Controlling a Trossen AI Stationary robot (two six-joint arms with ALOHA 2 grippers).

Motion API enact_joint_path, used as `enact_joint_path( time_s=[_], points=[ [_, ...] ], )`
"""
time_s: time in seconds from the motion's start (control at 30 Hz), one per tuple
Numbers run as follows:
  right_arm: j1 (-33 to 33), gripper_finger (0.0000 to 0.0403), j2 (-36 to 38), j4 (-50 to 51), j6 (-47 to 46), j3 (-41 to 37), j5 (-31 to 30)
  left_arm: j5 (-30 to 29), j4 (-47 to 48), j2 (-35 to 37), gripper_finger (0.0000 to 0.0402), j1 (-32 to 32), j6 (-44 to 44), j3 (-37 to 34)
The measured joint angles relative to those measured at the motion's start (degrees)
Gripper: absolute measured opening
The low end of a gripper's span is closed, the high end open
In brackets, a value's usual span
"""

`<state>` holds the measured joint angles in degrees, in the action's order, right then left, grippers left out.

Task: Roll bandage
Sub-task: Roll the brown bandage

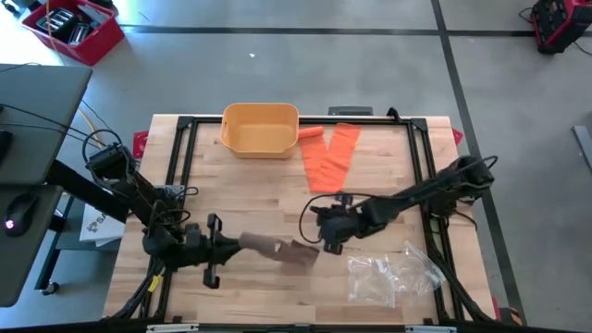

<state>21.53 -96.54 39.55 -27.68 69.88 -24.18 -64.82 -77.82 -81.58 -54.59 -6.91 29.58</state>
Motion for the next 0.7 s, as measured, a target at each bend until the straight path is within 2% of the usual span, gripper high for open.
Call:
enact_joint_path(
  time_s=[0.1, 0.2, 0.33, 0.5, 0.6, 0.7],
  points=[
    [5.1, 0.0147, 2.2, -1.9, -0.2, 0.2, -8.2, -3.5, 0.3, 0.0, 0.0006, 0.0, 1.6, 0.0],
    [9.8, 0.0142, 2.7, -11.0, 5.1, 0.2, -13.3, -3.7, 0.3, 0.0, 0.0006, 0.0, 3.3, 0.0],
    [13.5, 0.0136, 2.7, -27.9, 15.4, 0.2, -13.9, -5.0, 0.4, 0.0, 0.0006, 0.3, 6.0, 0.0],
    [14.1, 0.0133, 2.7, -47.0, 29.6, 0.3, -18.1, -8.0, 0.5, 0.0, 0.0006, 0.3, 9.2, 0.0],
    [12.7, 0.0133, 3.0, -49.8, 32.1, 0.3, -18.0, -8.1, 1.2, 0.0, 0.0005, 0.3, 10.7, 0.0],
    [10.2, 0.0133, 3.0, -47.7, 29.7, 0.3, -17.3, -7.9, 1.3, 0.0, 0.0005, 0.0, 11.4, 0.0]
  ],
)
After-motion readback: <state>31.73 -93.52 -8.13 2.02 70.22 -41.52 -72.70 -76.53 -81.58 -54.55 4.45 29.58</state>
